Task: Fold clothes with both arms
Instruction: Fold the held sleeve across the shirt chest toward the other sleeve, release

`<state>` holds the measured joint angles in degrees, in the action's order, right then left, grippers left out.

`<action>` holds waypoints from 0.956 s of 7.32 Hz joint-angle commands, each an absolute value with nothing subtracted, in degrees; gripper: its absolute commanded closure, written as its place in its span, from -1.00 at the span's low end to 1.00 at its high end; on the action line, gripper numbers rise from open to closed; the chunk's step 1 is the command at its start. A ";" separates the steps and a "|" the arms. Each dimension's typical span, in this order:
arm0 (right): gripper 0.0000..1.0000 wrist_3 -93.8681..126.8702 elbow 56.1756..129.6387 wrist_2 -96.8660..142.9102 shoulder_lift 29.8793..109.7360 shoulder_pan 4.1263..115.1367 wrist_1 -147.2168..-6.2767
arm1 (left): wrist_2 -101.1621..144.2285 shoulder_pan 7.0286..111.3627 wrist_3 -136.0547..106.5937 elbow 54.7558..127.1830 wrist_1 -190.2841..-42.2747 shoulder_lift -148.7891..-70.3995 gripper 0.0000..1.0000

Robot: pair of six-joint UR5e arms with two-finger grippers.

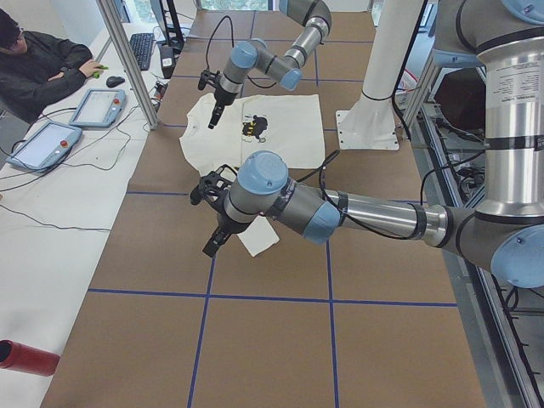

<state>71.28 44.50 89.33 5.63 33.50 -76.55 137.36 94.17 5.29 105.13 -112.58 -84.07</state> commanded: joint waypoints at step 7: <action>-1.00 23.27 81.54 124.17 38.45 63.07 -99.05 | 132.68 76.16 -15.18 106.26 -138.04 -75.35 -1.00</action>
